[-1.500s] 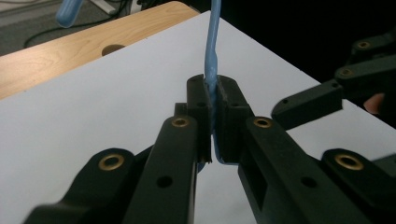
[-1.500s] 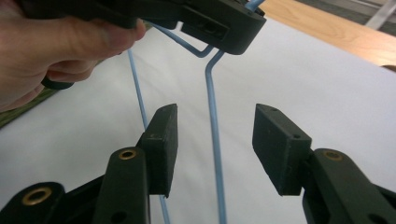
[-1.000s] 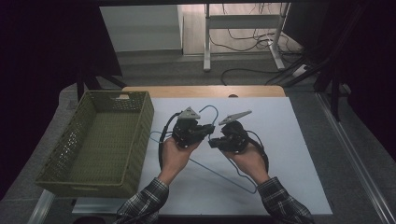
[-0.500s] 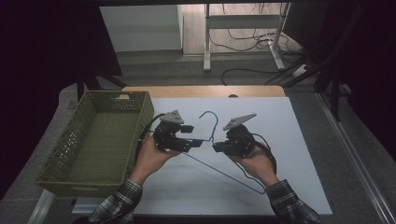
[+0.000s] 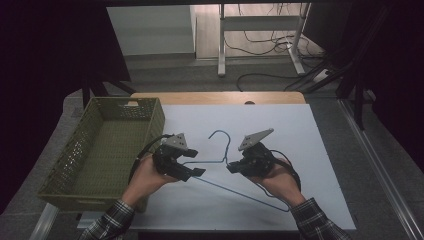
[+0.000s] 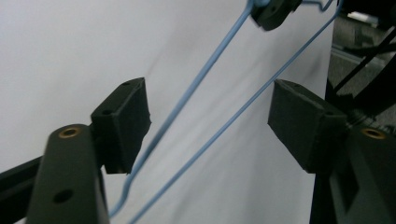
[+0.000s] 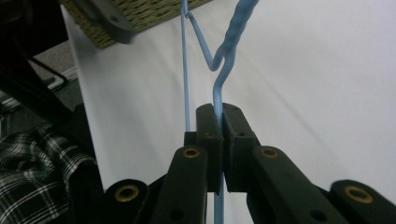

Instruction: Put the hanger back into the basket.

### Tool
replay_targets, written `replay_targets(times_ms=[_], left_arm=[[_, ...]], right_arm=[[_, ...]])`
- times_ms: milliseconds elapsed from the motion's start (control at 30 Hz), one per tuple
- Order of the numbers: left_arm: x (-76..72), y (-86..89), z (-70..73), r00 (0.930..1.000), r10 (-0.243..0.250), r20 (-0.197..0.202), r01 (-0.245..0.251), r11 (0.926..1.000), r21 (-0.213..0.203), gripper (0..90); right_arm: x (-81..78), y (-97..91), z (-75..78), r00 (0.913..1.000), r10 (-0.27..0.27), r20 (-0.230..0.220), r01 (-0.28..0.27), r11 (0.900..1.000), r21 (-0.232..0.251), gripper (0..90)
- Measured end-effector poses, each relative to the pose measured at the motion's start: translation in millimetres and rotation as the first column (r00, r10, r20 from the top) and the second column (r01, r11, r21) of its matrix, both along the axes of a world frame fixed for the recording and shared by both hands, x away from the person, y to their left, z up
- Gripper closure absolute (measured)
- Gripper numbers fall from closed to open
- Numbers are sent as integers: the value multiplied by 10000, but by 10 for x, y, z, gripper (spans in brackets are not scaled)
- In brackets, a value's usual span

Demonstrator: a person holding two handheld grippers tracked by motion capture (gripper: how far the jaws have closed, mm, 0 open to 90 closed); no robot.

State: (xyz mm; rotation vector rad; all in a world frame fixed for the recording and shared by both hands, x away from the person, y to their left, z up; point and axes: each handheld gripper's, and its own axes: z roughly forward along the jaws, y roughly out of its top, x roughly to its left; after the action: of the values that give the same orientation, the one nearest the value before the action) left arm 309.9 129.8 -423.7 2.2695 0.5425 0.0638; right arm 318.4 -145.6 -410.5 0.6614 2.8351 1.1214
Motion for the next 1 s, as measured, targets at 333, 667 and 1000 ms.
replay_targets(times_ms=[333, 667, 1000], left_arm=[[56, -6, -79, 9944, -901, -550, 922, 9951, 369, 474], [102, -139, -101, 9799, -1686, -1066, 1767, 9816, 720, 751], [62, -214, -103, 9707, -1858, -1526, 1887, 9820, 46, 873]], right_arm=[[-95, 127, 12, 9972, 740, 48, -739, 9971, -204, 870], [-115, 187, -9, 9925, 1212, 147, -1206, 9920, -359, 870], [-63, 89, -45, 9936, 1074, 351, -1051, 9924, -636, 835]])
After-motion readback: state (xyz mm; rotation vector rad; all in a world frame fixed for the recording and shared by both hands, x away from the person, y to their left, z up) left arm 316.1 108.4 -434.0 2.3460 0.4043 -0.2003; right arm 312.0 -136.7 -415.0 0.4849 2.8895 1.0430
